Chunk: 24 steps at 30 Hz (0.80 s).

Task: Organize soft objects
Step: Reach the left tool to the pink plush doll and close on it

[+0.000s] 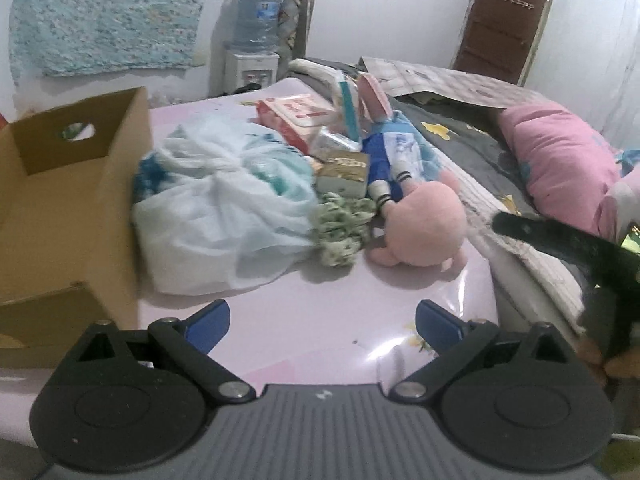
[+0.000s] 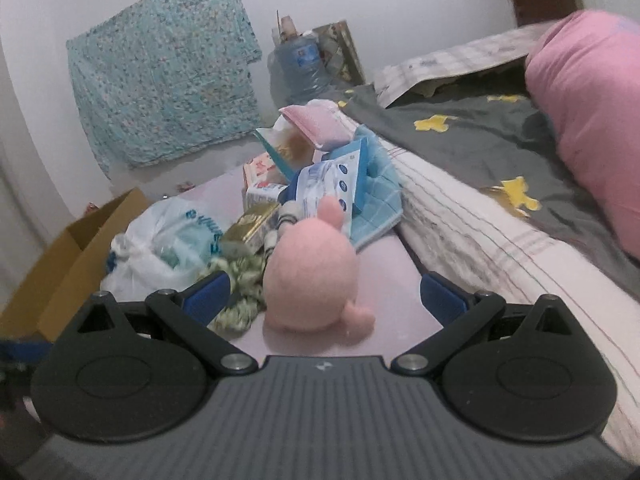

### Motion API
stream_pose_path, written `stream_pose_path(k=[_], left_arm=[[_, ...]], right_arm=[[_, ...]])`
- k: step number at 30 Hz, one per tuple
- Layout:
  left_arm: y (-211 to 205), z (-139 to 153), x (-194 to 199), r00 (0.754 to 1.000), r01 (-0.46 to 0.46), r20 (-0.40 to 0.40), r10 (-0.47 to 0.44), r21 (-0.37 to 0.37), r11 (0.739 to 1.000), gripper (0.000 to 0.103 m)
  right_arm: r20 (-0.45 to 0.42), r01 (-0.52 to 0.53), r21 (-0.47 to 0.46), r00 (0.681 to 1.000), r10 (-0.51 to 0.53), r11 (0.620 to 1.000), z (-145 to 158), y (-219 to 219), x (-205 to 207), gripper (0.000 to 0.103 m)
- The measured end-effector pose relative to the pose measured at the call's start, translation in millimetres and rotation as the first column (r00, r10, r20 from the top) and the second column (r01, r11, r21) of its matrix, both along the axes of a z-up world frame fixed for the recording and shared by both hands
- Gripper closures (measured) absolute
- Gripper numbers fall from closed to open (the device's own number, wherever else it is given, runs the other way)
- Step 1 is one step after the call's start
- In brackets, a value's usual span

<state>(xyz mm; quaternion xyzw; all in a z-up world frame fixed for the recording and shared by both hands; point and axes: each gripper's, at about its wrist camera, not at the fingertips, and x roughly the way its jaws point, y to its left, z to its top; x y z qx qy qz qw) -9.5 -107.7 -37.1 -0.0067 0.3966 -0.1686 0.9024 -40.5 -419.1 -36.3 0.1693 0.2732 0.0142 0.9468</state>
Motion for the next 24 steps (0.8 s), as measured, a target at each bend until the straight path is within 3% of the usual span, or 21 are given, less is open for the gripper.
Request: stream_pose_path(k=[6,8,10,12,13,15,19,24], left_arm=[[-36,-9,18,0.998,0.056,0.003,-0.056,0.065,0.996,0.022],[-44,-12,22,0.999,0.052,0.006,-0.053,0.088,0.995,0.036],[-48,-14,26,0.999,0.053,0.000,-0.053,0.086,0.995,0.042],[-51,-16,30,0.999,0.052,-0.008,-0.052,0.077,0.996,0.046],[-52,-16,31,0.998,0.055,-0.008,-0.055,0.072,0.996,0.049],[-55,-16,34,0.998,0.067,-0.007,-0.066,0.074,0.995,0.051],[-61,-17,39,0.996,0.093,-0.010,-0.092,0.066,0.994,0.050],[-68,-20,36,0.988,0.156,-0.028,-0.155,0.064,0.986,0.045]], right_arm=[[-0.009,-0.042,0.103,0.999,0.044,0.994,-18,-21,54,0.008],[-0.014,-0.047,0.125,0.999,0.049,0.991,-27,-26,70,0.013],[-0.037,-0.053,0.168,0.998,0.060,0.984,-35,-32,82,0.032],[-0.054,-0.070,0.243,0.995,0.085,0.967,-45,-37,89,0.043],[-0.049,-0.083,0.283,0.994,0.101,0.955,-47,-39,90,0.054],[-0.040,-0.103,0.315,0.992,0.121,0.944,-47,-40,87,0.057],[-0.030,-0.159,0.275,0.984,0.174,0.948,-41,-30,73,0.063],[-0.040,-0.233,0.321,0.965,0.259,0.918,-40,-21,49,0.063]])
